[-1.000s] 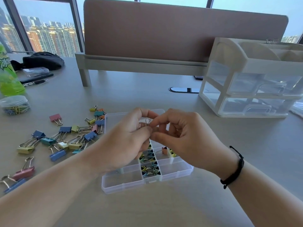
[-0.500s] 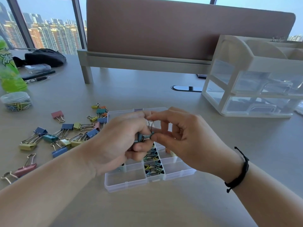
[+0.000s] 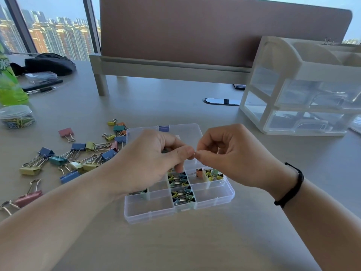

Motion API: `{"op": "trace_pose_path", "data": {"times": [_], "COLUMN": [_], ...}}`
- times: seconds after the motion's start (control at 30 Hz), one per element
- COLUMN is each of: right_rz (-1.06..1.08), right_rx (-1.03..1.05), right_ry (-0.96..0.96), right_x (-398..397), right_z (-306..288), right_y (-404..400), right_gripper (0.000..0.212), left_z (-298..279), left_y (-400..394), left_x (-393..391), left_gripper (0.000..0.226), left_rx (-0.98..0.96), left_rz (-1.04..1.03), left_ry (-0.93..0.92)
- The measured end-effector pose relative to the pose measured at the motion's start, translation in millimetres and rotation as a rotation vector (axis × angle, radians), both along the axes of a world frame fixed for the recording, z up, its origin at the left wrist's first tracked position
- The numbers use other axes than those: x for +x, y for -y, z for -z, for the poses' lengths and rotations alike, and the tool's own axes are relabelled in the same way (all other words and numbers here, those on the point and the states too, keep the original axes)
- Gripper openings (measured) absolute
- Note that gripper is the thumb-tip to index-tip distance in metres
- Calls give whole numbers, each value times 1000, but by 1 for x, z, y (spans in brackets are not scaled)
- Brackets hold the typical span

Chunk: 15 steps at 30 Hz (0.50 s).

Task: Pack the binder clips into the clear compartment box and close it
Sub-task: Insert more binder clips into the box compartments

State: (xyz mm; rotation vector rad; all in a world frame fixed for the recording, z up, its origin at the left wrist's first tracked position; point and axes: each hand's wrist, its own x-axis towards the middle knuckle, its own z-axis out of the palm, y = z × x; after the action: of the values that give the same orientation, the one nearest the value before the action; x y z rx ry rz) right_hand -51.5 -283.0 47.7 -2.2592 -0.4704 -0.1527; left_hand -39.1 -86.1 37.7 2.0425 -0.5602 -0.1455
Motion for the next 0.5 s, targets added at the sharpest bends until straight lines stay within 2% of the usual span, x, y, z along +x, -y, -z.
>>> {"op": "trace_pose_path", "data": {"times": [0.13, 0.27, 0.5], "right_rz": [-64, -123, -90], "right_rx": [14, 78, -226], "right_ry": [-73, -106, -102], "right_x": [2, 2, 1], "right_z": [2, 1, -5], "right_y": [2, 3, 7], "right_gripper": [7, 6, 11], "left_z": [2, 3, 8], "left_y": [0, -1, -5], "left_x": [-3, -4, 2], "left_gripper": [22, 16, 16], "left_rx": [109, 86, 204], "left_rz": [-3, -21, -72], "left_ry": [127, 122, 206]}}
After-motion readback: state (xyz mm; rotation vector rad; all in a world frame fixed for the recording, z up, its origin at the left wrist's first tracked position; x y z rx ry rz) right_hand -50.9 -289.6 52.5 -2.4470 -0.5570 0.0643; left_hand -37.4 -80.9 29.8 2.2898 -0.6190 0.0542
